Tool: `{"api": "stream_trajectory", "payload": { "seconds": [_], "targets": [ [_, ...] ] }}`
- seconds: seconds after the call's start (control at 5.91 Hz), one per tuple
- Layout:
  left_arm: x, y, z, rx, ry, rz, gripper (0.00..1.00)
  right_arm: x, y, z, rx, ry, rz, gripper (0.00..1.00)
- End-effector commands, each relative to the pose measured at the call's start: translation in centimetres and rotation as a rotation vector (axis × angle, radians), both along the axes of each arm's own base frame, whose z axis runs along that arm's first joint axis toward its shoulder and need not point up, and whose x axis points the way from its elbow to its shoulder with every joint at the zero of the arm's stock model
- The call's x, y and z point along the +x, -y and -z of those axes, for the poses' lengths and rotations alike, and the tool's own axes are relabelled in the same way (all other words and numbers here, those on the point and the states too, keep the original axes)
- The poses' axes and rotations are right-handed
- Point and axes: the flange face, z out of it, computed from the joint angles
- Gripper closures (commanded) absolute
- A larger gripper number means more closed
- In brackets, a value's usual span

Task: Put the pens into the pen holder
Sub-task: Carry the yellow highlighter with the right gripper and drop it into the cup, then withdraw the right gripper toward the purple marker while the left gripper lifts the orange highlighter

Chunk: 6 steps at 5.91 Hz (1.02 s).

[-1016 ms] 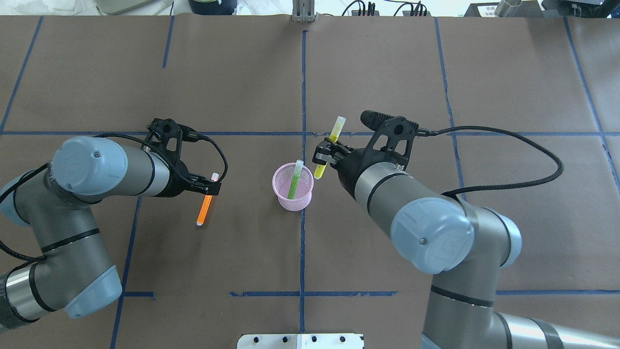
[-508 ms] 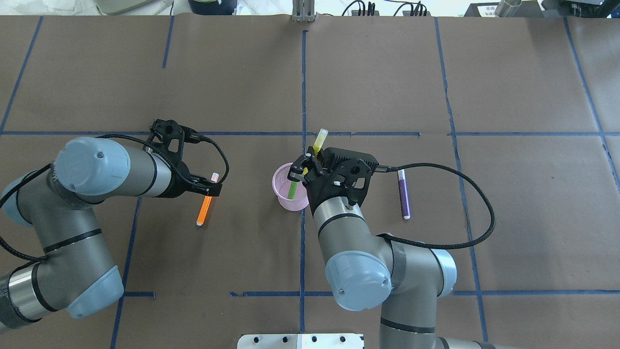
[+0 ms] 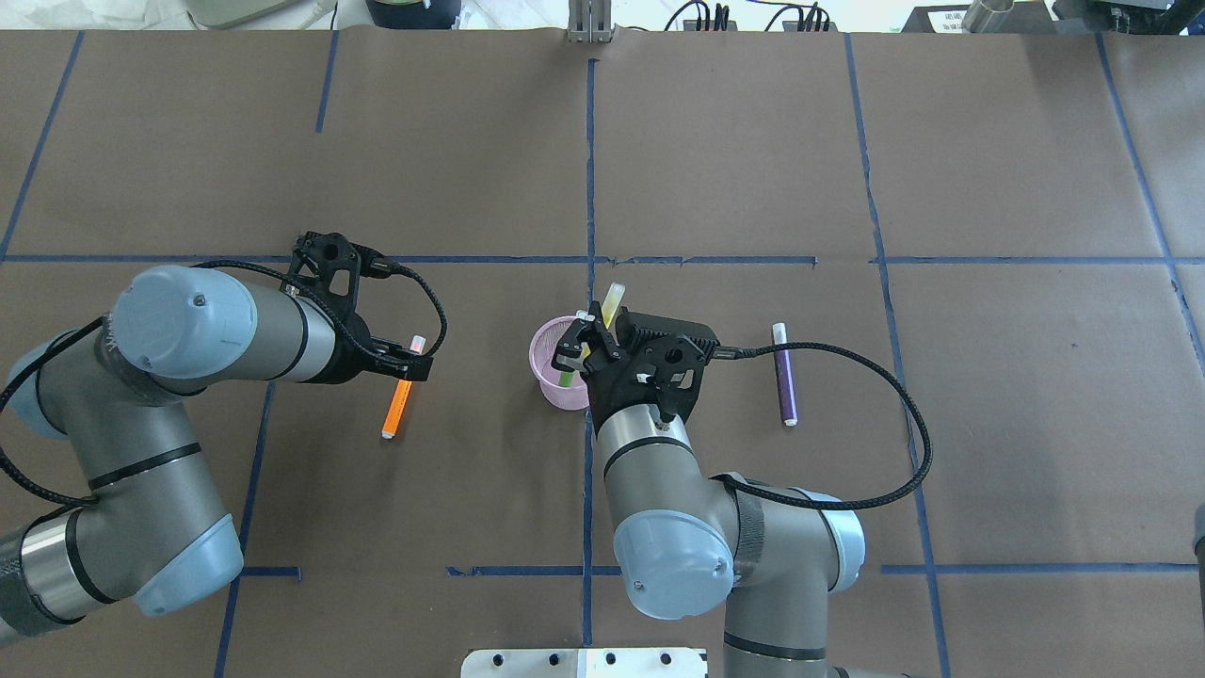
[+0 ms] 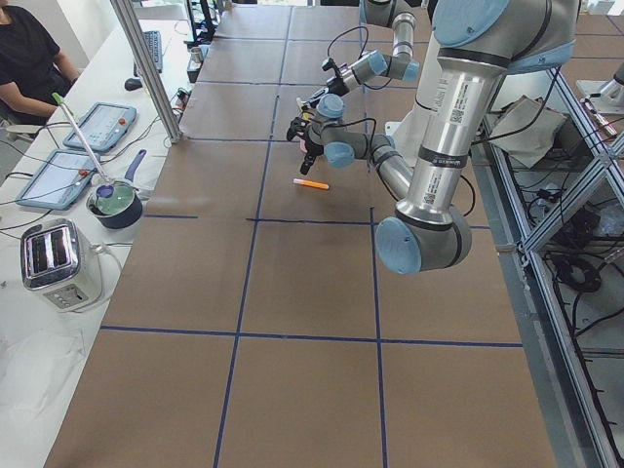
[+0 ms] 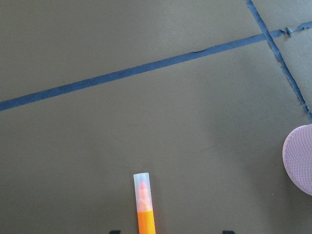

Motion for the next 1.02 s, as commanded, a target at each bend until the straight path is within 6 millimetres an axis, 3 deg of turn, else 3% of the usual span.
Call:
{"api": "stream_trajectory", "payload": {
  "seconds": [0.0,0.17,0.34,0.68,0.85],
  "targets": [
    [1.8,1.0,-1.1,-0.021,0.035,-0.002,0.25,3.2,-0.8,3.4,0.01,0.103,0.079,0.01],
    [2.4,1.4,-0.7,-0.047,0.076,-0.002,0.3,6.7,-0.9,5.2,0.007,0.17,0.14,0.01],
    [3.9,2.0,-0.4,-0.092,0.115,-0.024,0.33,10.1,-0.3,3.0,-0.032,0.173,0.226,0.01],
    [4.8,2.7,-2.8,-0.137,0.151,-0.048,0.38,15.4,1.9,-1.5,-0.147,0.155,0.402,0.01],
    [4.8,2.7,-2.8,-0.138,0.151,-0.049,0.42,17.9,2.1,-3.4,-0.18,0.142,0.43,0.01]
  ]
}}
